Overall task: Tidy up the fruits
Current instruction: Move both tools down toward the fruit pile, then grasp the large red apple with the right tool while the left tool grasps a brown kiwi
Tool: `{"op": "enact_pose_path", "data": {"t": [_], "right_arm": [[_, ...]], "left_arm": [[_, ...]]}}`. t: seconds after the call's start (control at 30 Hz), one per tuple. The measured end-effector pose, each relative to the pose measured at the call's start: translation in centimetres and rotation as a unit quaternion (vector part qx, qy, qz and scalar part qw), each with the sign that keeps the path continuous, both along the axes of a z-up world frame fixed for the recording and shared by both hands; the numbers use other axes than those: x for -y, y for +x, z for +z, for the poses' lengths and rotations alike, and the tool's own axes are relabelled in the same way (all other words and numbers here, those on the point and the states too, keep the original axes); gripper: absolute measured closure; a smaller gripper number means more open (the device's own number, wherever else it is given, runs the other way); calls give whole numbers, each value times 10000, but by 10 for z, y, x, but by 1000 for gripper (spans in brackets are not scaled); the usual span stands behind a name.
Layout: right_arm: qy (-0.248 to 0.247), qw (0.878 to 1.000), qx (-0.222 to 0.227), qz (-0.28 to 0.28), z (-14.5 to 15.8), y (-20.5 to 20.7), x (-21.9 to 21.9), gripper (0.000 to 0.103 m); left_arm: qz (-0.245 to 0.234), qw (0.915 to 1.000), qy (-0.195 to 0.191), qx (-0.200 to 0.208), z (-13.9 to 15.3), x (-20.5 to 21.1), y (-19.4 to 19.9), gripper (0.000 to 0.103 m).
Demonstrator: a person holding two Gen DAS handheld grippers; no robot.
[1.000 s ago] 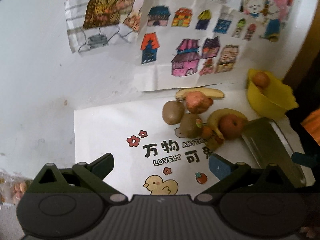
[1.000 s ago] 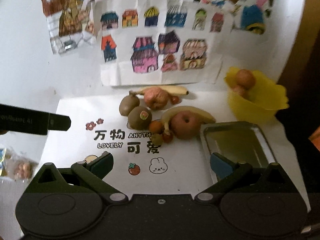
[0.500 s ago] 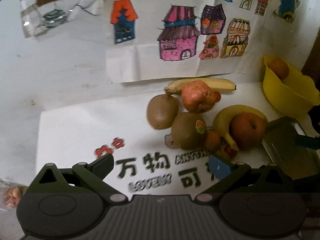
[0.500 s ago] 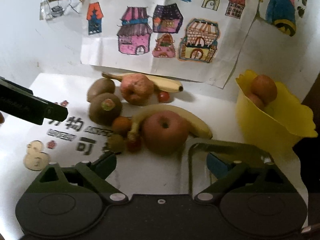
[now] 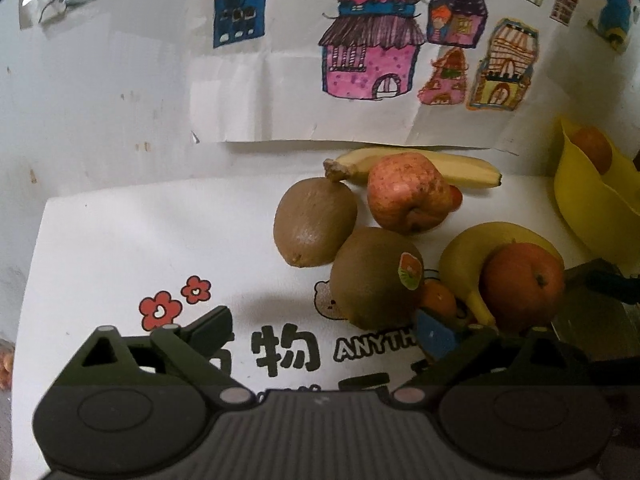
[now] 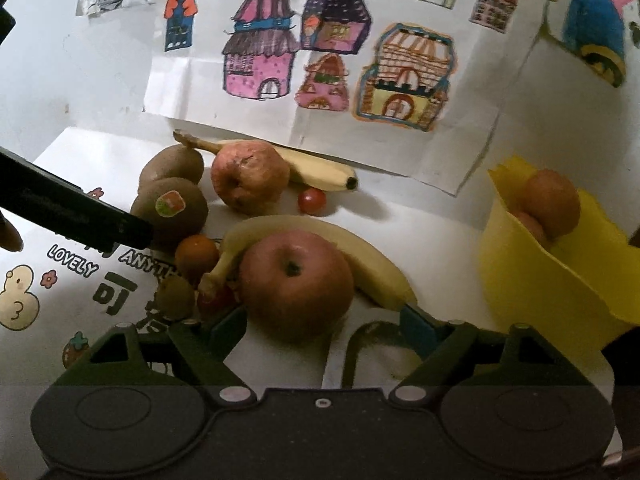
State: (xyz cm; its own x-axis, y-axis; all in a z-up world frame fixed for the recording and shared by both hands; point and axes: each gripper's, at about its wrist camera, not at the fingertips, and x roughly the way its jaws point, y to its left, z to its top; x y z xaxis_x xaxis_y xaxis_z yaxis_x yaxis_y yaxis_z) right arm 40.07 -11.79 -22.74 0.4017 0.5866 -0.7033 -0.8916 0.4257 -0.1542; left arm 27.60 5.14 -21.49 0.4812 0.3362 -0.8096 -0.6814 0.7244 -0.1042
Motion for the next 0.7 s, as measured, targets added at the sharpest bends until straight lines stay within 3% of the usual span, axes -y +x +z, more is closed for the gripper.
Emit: {"op": "enact_pose_path", "data": {"t": [0.43, 0.7], "right_arm": [[-21, 9986, 158, 510, -10, 1, -20, 21], [-3, 9976, 156, 678, -12, 6, -24, 22]], "left_arm": [[-296, 9985, -341, 298, -13, -7, 9, 17], [-293, 9984, -360, 327, -14, -8, 16, 18]]}}
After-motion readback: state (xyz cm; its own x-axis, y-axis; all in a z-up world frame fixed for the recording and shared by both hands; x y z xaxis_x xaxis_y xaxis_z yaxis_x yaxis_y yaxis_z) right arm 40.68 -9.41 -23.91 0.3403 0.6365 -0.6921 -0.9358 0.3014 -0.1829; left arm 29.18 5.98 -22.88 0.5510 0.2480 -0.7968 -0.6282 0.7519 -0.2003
